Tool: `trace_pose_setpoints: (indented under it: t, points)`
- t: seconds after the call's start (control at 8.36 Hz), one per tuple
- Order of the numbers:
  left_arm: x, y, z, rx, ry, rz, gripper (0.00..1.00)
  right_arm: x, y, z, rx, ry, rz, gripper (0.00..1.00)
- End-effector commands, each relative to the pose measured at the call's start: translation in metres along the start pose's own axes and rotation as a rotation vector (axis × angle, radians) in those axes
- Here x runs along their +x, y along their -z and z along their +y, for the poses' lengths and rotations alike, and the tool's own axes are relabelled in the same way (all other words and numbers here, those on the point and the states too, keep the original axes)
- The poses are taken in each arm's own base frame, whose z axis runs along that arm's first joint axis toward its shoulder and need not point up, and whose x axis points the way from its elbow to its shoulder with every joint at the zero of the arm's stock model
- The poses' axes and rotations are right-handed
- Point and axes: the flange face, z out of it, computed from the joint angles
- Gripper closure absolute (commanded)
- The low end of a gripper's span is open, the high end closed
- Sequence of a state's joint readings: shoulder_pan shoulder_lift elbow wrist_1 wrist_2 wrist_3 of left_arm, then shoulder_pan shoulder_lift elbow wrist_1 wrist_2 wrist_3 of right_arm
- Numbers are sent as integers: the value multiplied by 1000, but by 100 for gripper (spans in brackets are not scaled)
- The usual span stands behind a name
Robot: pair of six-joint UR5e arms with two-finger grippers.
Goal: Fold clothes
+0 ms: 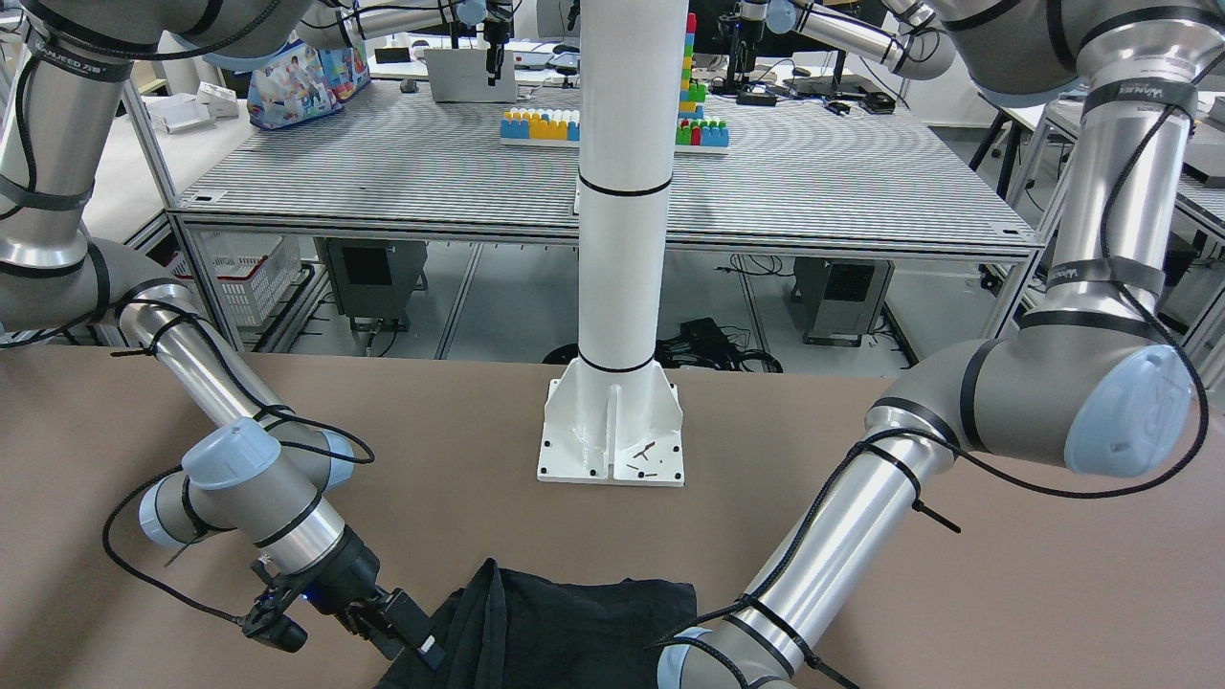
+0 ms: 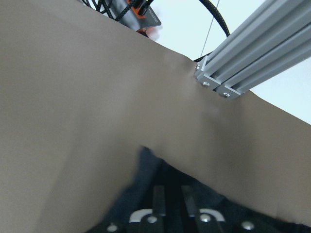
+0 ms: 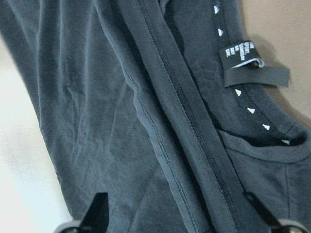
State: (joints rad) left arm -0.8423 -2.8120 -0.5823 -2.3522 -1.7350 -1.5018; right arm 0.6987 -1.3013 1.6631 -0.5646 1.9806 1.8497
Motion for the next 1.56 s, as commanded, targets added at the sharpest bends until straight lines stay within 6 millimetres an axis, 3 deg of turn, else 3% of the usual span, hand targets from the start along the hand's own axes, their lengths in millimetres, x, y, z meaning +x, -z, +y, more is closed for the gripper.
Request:
trace_pose_setpoints:
  t: [0.0, 0.12, 0.24, 0.36, 0.48, 0.6, 0.72, 0.84, 0.96, 1.2, 1.44]
  points:
    - [-23, -8, -13, 30, 8, -24, 33, -19, -8, 3, 21, -5, 8, 5]
    - [-22, 0, -15, 40, 5, -7, 28, -22, -11, 2, 40, -10, 29, 5]
    - [-48, 8, -11, 43, 9, 22, 20, -19, -21, 9, 46, 25, 90, 5]
    - [-81, 15, -9, 40, 15, 17, 18, -24, -30, 34, 42, 155, 178, 5]
    - [-90, 22, -19, 47, 31, -5, 14, -58, -39, 73, 51, 254, 274, 6]
    - [-92, 21, -19, 43, 31, -26, 12, -96, -43, 94, 40, 301, 346, 9]
    - [-96, 19, -19, 42, 22, -31, 12, -123, -54, 121, 22, 351, 432, 17]
    - [-102, 16, -19, 42, 22, -38, 12, -133, -63, 152, 58, 466, 524, 21]
    - [-112, 11, -17, 38, 23, -49, 12, -139, -68, 186, 78, 624, 605, 26]
    - [-114, 11, -19, 41, 26, -52, 12, -131, -70, 192, 84, 695, 700, 41]
    - [-115, 10, -16, 38, 29, -52, 12, -116, -79, 203, 55, 829, 819, 50]
